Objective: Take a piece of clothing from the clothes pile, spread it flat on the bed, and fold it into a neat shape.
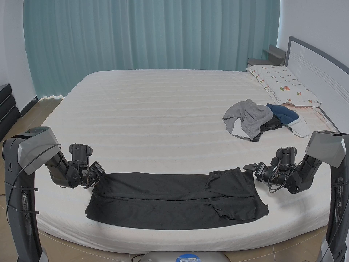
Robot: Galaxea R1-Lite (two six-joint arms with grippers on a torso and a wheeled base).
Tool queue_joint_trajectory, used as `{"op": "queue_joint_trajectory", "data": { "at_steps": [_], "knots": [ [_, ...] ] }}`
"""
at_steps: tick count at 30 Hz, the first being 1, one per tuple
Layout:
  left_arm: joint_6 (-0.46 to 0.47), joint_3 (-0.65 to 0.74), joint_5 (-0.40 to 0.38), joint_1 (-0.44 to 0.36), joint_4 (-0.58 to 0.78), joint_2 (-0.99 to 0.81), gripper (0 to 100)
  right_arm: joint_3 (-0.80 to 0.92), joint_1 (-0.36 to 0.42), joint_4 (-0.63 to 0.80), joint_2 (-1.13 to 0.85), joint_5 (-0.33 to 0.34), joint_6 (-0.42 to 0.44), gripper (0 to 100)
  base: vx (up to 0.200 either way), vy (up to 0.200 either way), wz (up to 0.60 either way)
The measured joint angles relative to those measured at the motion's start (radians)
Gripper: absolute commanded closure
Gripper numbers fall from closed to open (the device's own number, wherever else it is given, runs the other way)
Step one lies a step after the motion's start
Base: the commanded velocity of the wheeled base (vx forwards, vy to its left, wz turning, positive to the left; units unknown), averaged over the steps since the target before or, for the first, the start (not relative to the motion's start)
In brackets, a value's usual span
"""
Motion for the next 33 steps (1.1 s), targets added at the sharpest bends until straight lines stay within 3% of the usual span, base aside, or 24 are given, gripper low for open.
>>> {"op": "queue_joint_trajectory", "data": {
  "at_steps": [10,11,20,28,29,31,32,33],
  "knots": [
    [-0.003,0.000,-0.003,0.005,0.000,0.000,100,-0.024,0.009,-0.040,0.026,-0.003,0.059,0,0.000,0.000,0.00],
    [-0.003,0.000,-0.003,0.005,0.001,0.000,100,-0.027,0.011,-0.040,0.028,-0.003,0.059,100,0.000,0.000,0.00],
    [-0.003,0.000,-0.006,0.005,0.001,0.000,100,-0.039,0.030,-0.036,0.045,-0.074,0.055,100,0.000,0.000,0.00],
    [-0.001,0.001,-0.005,0.003,0.002,0.000,100,-0.033,0.027,-0.038,0.046,-0.084,0.054,100,0.000,0.000,0.00],
    [-0.001,0.001,-0.005,0.003,0.002,0.000,0,-0.033,0.027,-0.038,0.046,-0.085,0.054,100,0.000,0.000,0.00],
    [-0.001,0.001,-0.005,0.003,0.002,0.000,0,-0.033,0.025,-0.039,0.046,-0.085,0.054,100,0.000,0.000,0.00],
    [-0.001,0.001,-0.005,0.003,0.002,0.000,0,-0.032,0.024,-0.039,0.046,-0.085,0.053,0,0.000,0.000,0.00],
    [-0.001,0.001,-0.005,0.003,0.003,0.000,0,-0.032,0.024,-0.039,0.046,-0.085,0.053,0,0.000,0.000,0.00]
  ]
}}
